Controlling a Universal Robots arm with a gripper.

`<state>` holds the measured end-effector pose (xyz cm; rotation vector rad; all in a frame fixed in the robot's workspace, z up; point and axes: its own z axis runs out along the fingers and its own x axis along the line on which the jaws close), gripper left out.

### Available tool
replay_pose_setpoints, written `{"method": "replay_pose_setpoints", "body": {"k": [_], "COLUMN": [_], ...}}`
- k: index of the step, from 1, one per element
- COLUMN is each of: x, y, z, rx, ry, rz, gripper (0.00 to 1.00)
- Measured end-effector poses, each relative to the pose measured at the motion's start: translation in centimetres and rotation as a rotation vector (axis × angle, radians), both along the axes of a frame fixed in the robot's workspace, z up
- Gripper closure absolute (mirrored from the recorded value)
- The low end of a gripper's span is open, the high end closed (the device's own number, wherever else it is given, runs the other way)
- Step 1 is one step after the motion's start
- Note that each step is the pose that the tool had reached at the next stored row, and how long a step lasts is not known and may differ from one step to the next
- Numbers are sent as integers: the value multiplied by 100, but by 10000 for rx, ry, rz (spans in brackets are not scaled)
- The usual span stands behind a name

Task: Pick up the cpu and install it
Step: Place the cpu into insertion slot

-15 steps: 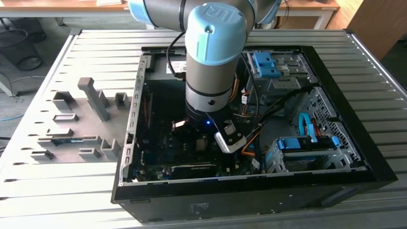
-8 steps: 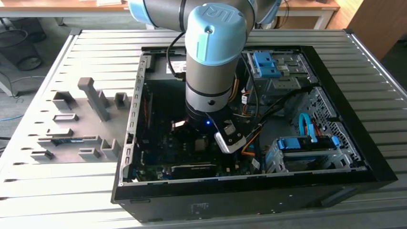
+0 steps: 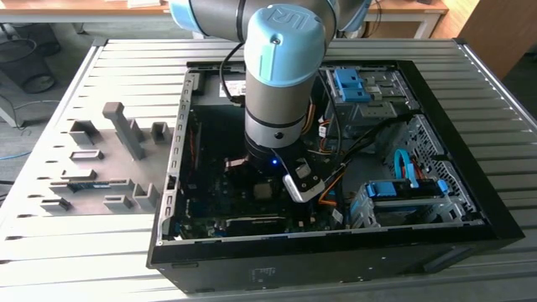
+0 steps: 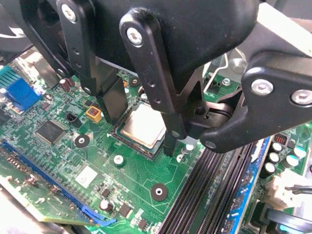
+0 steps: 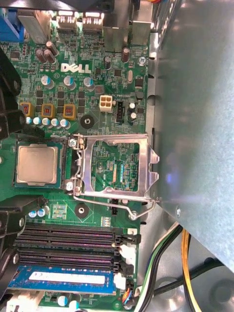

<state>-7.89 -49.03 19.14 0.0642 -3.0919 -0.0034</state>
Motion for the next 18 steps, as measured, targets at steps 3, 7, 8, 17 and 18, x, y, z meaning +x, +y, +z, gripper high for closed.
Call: {"method": "replay_pose_setpoints", "body": {"k": [3,7,8,17,18], "x": [0,-6,-6,-7,-6], "y": [0,6,7,11,11], "z": [0,-4,-9,-44,-44], "rx": [0,0,1,0,0], "ry": [0,0,0,0,0], "rz": [1,1,1,0,0], "gripper": [43,43,43,43,43]}}
